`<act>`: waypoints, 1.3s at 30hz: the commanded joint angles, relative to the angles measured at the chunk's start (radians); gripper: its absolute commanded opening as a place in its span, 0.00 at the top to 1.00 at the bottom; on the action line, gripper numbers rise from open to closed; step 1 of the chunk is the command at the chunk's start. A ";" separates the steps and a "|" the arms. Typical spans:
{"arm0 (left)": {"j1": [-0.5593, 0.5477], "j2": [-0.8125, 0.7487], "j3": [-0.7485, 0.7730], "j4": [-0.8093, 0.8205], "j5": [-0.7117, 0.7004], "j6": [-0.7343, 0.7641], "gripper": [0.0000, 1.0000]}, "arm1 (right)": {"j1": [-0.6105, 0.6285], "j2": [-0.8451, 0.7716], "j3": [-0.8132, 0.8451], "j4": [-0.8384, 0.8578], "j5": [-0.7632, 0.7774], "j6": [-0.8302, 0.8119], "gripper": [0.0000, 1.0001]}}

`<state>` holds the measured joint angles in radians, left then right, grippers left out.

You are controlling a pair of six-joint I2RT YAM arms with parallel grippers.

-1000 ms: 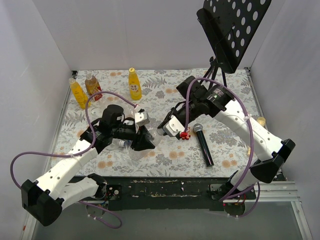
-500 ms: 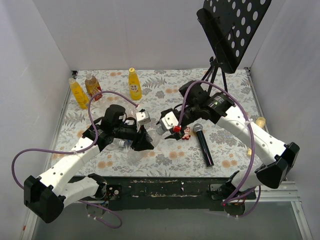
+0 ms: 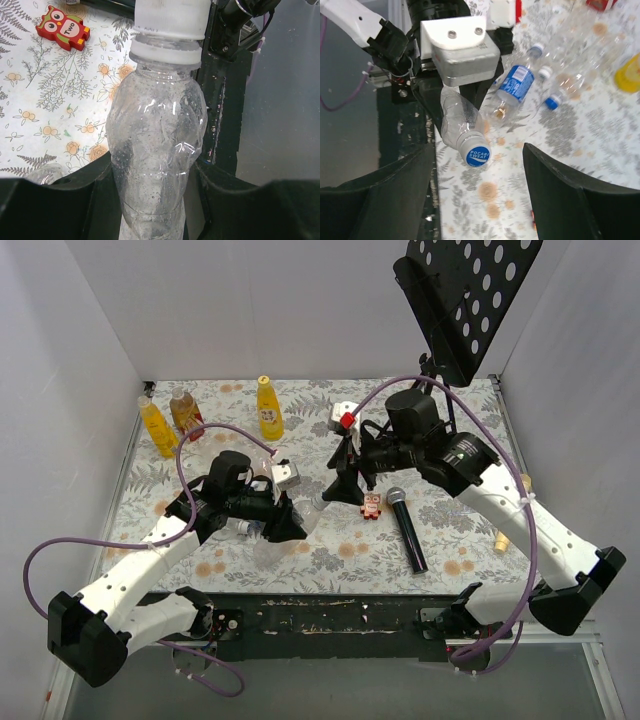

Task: Unscrew the bottle caps
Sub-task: Unscrew the bottle cap from the plastic bottle.

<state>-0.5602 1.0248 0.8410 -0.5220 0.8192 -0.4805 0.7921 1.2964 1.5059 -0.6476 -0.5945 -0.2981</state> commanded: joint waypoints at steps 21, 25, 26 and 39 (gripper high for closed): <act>0.003 -0.035 0.000 0.024 -0.032 -0.009 1.00 | -0.004 0.129 0.011 -0.055 -0.122 0.278 0.68; 0.003 -0.046 -0.003 0.022 -0.035 -0.009 1.00 | -0.004 0.136 0.034 -0.073 -0.159 0.245 0.86; 0.003 -0.049 -0.002 0.020 -0.035 -0.009 1.00 | -0.004 0.142 0.045 -0.081 -0.165 0.225 0.89; 0.003 -0.049 -0.003 0.019 0.011 -0.001 1.00 | 0.028 0.209 0.231 -0.655 -0.239 -1.319 0.99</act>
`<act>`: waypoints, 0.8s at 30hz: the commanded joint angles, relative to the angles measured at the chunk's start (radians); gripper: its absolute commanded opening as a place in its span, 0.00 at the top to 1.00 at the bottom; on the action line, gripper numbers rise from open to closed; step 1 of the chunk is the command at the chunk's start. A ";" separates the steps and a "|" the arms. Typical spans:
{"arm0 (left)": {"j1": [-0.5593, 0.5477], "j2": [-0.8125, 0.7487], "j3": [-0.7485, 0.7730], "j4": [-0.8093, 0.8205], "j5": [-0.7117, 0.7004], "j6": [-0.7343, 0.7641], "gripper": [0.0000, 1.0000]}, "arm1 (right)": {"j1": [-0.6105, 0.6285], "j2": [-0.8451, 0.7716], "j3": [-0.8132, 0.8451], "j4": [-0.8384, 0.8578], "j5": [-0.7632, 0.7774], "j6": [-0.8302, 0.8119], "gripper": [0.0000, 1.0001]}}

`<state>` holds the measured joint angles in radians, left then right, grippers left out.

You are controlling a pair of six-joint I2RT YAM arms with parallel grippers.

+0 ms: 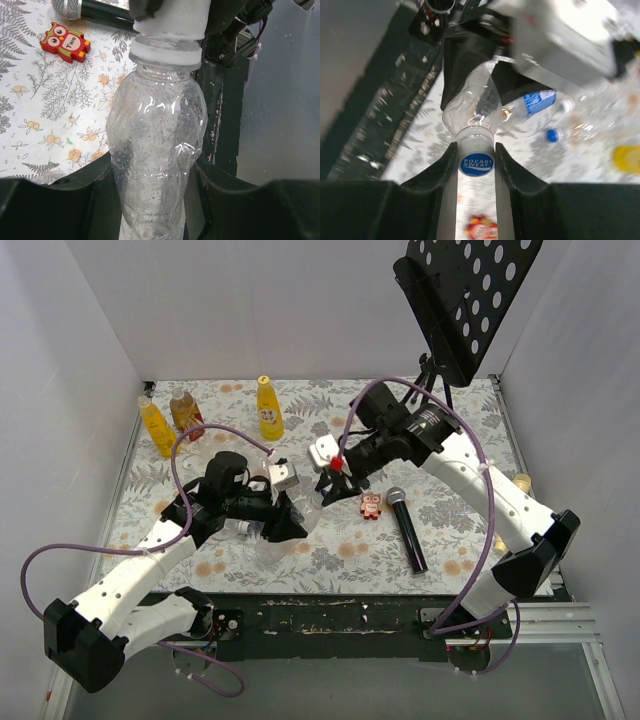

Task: Unscrew the bottle caps
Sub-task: Unscrew the bottle cap from the plastic bottle.

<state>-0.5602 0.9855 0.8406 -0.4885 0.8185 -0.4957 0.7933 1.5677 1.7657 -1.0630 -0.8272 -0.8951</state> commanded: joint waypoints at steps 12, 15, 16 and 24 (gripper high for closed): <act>0.003 -0.015 -0.011 -0.015 0.030 0.023 1.00 | 0.018 -0.124 -0.060 -0.137 0.060 -0.883 0.99; 0.003 -0.011 -0.011 -0.016 0.031 0.023 1.00 | 0.012 -0.132 -0.087 -0.120 0.034 -0.843 0.99; 0.003 -0.011 -0.014 -0.016 0.033 0.023 1.00 | 0.012 -0.135 -0.097 -0.106 0.024 -0.808 0.99; 0.003 -0.015 -0.020 -0.007 0.036 0.019 1.00 | 0.012 -0.158 -0.192 0.060 -0.062 -0.481 0.59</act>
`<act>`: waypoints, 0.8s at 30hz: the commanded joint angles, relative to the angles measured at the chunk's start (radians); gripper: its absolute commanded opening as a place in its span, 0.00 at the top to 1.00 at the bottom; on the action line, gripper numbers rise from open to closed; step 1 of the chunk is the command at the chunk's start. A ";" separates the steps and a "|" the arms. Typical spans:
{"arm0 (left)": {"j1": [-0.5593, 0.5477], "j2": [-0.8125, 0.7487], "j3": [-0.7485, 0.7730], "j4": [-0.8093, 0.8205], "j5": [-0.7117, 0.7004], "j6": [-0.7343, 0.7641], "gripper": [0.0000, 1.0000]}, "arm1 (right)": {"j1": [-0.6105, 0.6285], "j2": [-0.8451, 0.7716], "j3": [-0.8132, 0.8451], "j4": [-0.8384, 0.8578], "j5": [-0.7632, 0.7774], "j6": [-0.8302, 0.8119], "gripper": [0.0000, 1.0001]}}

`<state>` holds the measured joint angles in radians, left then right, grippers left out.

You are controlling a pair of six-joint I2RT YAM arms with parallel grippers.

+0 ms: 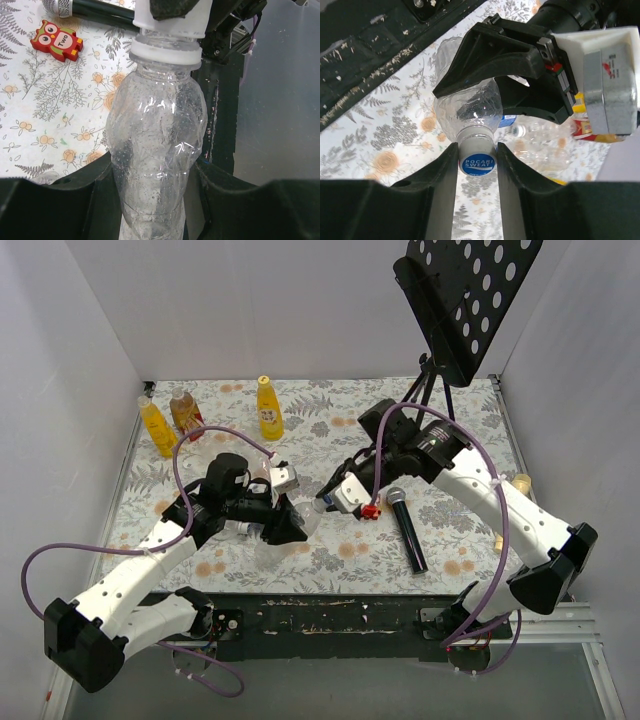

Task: Unscrew the bottle caps
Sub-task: Unscrew the bottle cap from the plastic bottle.

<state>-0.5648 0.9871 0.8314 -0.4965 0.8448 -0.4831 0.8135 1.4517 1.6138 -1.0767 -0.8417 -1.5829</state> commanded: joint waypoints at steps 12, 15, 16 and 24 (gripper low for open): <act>0.008 -0.021 -0.020 0.004 0.013 0.006 1.00 | -0.034 -0.117 -0.035 0.309 -0.044 0.920 0.35; 0.008 -0.021 -0.020 0.004 0.016 0.006 1.00 | -0.036 -0.139 -0.107 0.458 0.162 1.298 0.33; 0.008 -0.018 -0.020 0.007 0.016 0.006 1.00 | -0.036 -0.134 -0.115 0.452 0.193 1.333 0.33; 0.008 -0.011 -0.011 0.010 0.019 0.003 1.00 | -0.036 -0.056 -0.124 0.420 0.153 1.442 0.31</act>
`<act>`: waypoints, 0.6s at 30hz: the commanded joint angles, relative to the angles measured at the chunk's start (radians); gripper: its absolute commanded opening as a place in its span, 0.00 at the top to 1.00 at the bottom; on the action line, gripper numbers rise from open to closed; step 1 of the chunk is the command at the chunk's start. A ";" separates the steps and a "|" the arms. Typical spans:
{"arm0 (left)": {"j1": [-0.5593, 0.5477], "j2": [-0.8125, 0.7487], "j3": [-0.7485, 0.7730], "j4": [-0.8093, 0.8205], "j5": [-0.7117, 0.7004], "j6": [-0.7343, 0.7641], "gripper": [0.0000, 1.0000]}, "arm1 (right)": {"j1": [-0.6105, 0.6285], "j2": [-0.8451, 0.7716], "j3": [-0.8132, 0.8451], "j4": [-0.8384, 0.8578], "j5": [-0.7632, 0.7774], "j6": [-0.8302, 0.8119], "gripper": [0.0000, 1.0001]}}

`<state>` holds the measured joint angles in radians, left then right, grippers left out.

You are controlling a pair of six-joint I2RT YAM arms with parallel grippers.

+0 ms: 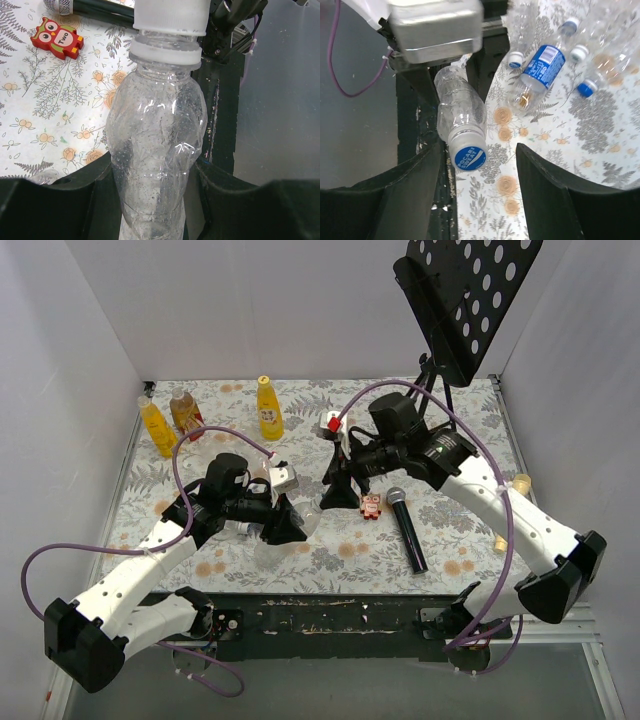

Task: Unscrew the bottle caps
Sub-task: Unscrew the bottle cap from the plastic bottle.

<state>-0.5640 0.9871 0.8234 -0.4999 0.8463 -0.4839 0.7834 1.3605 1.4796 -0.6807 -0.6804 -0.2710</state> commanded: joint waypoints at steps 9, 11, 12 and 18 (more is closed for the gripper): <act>0.007 -0.016 -0.012 0.014 0.008 0.007 1.00 | -0.004 0.098 0.088 -0.094 -0.117 0.040 0.92; 0.007 -0.019 -0.012 0.008 0.004 0.010 1.00 | -0.004 0.114 0.135 -0.164 -0.172 -0.038 0.99; 0.007 -0.022 -0.012 0.008 0.000 0.011 1.00 | -0.004 0.123 0.180 -0.221 -0.215 -0.121 0.99; 0.007 -0.033 -0.003 -0.009 0.030 0.027 1.00 | 0.028 0.126 0.299 -0.629 -0.193 -1.112 0.99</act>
<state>-0.5598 0.9707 0.8146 -0.4614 0.8688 -0.4847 0.7860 1.5742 1.7634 -1.0664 -0.8379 -0.6888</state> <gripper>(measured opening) 0.402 0.297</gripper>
